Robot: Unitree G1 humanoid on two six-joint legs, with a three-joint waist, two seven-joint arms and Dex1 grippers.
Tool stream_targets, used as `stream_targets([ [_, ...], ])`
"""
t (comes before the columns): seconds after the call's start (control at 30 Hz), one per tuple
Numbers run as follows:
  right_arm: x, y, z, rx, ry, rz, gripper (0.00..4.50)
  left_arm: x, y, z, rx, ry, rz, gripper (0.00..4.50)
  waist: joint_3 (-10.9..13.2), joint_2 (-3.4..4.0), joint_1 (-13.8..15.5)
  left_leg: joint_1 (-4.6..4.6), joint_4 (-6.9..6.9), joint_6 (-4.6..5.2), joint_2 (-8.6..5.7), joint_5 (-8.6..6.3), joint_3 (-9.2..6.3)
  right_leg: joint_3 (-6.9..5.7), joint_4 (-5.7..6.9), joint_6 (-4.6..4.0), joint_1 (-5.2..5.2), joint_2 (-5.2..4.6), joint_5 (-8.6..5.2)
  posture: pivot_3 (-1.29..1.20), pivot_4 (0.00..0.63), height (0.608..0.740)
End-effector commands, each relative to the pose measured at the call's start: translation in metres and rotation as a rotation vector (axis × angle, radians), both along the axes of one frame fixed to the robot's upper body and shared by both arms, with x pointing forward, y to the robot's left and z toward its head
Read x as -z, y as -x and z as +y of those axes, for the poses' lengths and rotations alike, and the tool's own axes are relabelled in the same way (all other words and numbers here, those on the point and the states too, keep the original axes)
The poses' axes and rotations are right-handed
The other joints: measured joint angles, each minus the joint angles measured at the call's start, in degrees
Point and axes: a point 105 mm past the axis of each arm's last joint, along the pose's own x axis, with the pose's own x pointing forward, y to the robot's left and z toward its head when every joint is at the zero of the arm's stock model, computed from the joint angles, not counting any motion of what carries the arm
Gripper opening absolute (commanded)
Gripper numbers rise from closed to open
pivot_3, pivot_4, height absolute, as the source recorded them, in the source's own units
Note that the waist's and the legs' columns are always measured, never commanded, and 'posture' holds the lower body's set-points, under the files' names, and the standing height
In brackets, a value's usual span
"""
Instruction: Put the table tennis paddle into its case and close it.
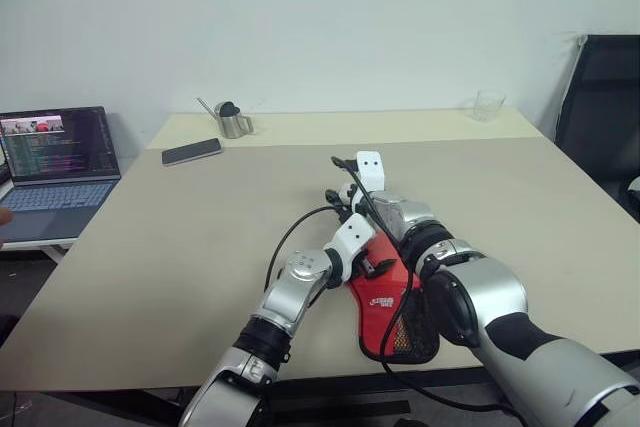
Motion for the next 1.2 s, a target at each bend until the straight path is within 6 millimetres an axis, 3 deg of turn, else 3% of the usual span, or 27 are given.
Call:
stream_targets([
  [0.03, -0.011, -0.002, 0.002, -0.011, -0.006, -0.04, 4.5, 0.013, 0.013, 0.016, 0.029, 0.03, 0.117, 4.03, 0.0, 0.03, 0.0, 0.0, 0.0, -0.01, 0.0, 0.0, -0.01, 0.0, 0.0, 0.0, 0.0, 0.0, 0.0, 0.0, 0.15, 0.74],
  [0.2, -0.01, -0.003, 0.0, -0.004, 0.008, -0.052, 4.5, 0.018, 0.029, 0.02, 0.103, 0.045, 0.184, 4.03, 0.1, 0.08, -0.3, -0.02, 0.0, -0.1, 0.0, 0.05, -0.04, 0.0, 0.0, -0.04, -0.02, 0.0, -0.02, 0.0, 0.15, 0.74],
  [0.53, 0.009, -0.001, -0.005, 0.062, 0.126, -0.051, 4.5, 0.017, 0.028, 0.028, 0.084, 0.049, 0.217, 4.03, 0.1, 0.11, -0.3, -0.03, -0.02, -0.19, 0.0, 0.08, -0.06, -0.01, -0.03, -0.09, -0.02, 0.0, -0.05, 0.0, 0.15, 0.74],
  [0.97, 0.033, 0.015, 0.02, -0.037, 0.171, -0.01, 4.5, 0.013, 0.032, 0.052, 0.001, 0.027, 0.205, 4.03, 0.1, 0.23, -0.8, -0.01, -0.05, -0.2, 0.03, 0.07, -0.09, 0.0, -0.02, -0.11, -0.04, 0.03, -0.06, 0.0, 0.15, 0.74],
  [1.03, 0.035, 0.016, 0.022, -0.048, 0.191, -0.015, 3.97, 0.013, 0.033, 0.054, -0.011, 0.027, 0.203, 4.05, 0.1, 0.24, -0.8, -0.01, -0.05, -0.2, 0.03, 0.07, -0.1, 0.0, -0.01, -0.11, -0.04, 0.03, -0.07, 0.0, 0.15, 0.74],
  [1.2, 0.038, 0.017, 0.02, -0.044, 0.233, -0.026, 2.13, 0.012, 0.034, 0.057, -0.027, 0.027, 0.201, 4.05, 0.2, 0.26, -0.7, -0.01, -0.05, -0.2, 0.02, 0.06, -0.12, -0.02, -0.02, -0.11, -0.03, 0.03, -0.07, 0.0, 0.15, 0.74],
])
